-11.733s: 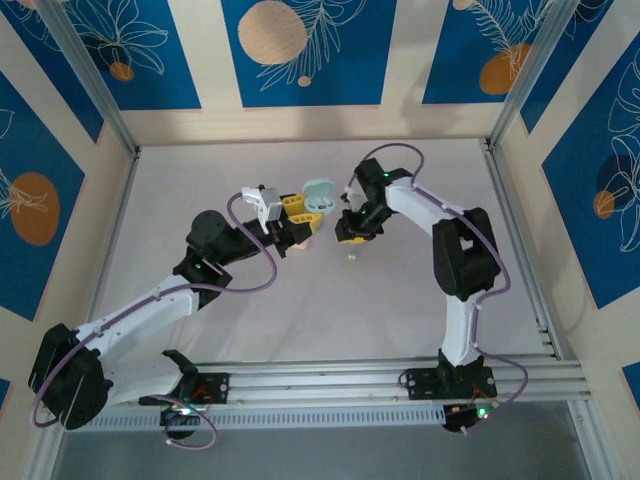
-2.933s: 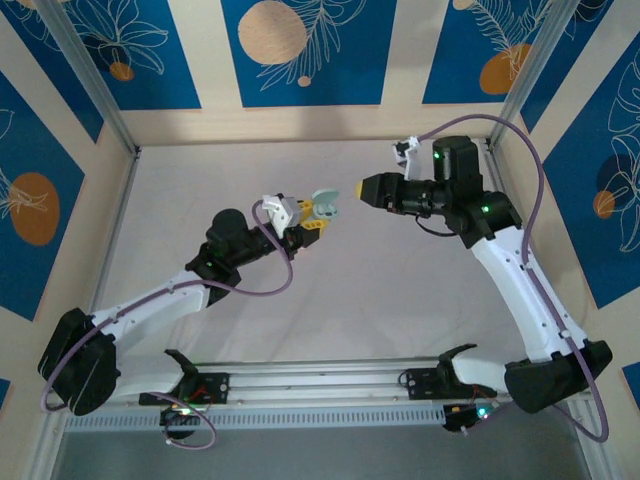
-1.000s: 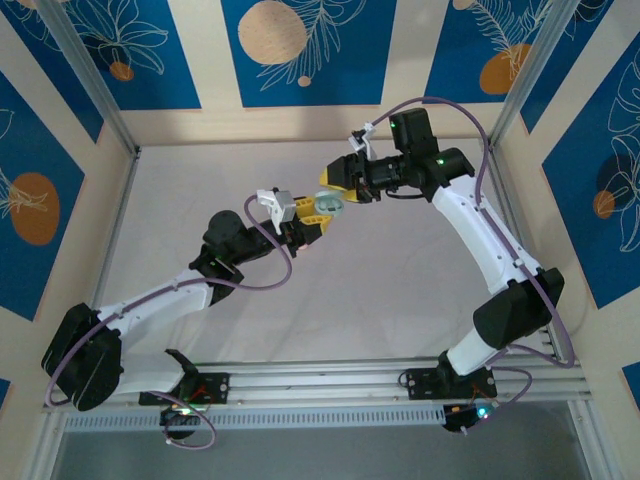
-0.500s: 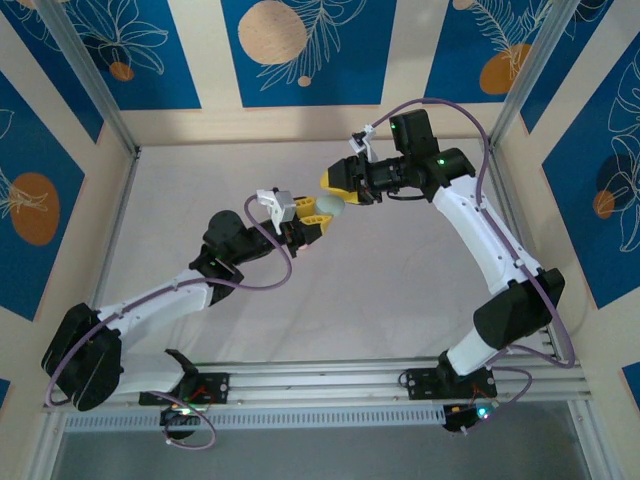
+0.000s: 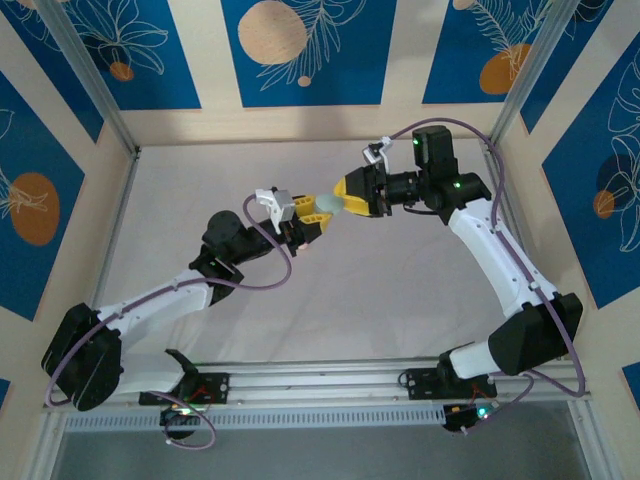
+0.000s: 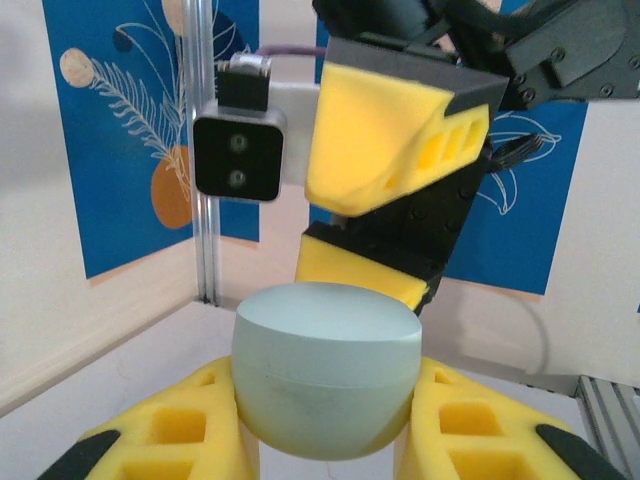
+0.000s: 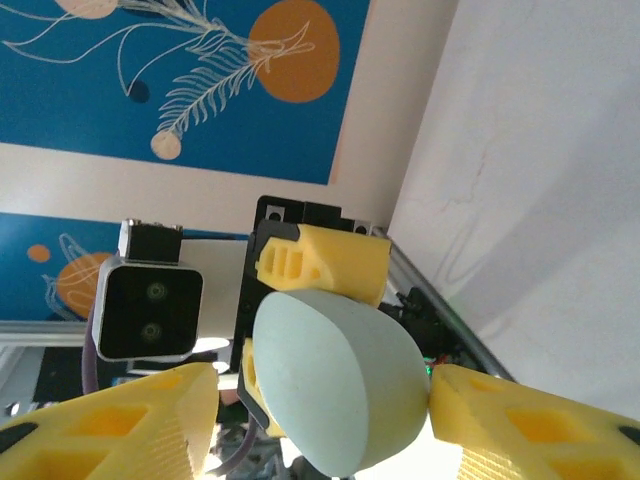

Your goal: Insert wireless bluetooth earbuds into charging case

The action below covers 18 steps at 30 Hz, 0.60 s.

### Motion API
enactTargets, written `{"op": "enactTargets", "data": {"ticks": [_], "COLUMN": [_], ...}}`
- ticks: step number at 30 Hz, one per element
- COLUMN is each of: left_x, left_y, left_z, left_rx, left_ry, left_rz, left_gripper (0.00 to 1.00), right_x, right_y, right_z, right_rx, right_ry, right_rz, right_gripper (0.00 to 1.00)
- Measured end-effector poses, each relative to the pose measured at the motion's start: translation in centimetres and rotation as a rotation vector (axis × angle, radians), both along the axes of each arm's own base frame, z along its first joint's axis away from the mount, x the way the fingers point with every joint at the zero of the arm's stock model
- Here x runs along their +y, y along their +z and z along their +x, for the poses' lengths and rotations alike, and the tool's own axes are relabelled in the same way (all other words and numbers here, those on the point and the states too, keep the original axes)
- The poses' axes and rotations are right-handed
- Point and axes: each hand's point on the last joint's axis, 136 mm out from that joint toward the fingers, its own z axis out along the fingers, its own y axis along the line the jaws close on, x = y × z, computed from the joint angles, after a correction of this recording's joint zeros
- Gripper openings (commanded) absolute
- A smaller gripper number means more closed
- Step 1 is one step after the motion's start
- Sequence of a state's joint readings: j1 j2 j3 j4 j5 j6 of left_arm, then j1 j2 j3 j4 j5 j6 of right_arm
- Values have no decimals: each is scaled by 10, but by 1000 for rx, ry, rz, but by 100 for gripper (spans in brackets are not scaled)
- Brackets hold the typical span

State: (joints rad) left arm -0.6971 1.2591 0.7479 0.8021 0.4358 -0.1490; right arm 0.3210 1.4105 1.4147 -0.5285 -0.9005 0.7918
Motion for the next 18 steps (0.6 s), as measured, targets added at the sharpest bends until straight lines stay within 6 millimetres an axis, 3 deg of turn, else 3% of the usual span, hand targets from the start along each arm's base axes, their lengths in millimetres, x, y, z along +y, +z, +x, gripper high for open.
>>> {"op": "enactTargets", "data": {"ticks": [11,18], "left_x": [1,1], "left_y": [6,6], "left_z": [-1,0], "left_rx": [-18,-18], "left_ry": [2,5], "left_rz": [-20,-20], "left_gripper": [25,26], "right_x": [12,18], "right_y": [0,-4], "right_z": [-11,-11], "right_rx": [67,101], "right_ry": [96,140], "right_rz": [53,79], "right_gripper": [52,36]}}
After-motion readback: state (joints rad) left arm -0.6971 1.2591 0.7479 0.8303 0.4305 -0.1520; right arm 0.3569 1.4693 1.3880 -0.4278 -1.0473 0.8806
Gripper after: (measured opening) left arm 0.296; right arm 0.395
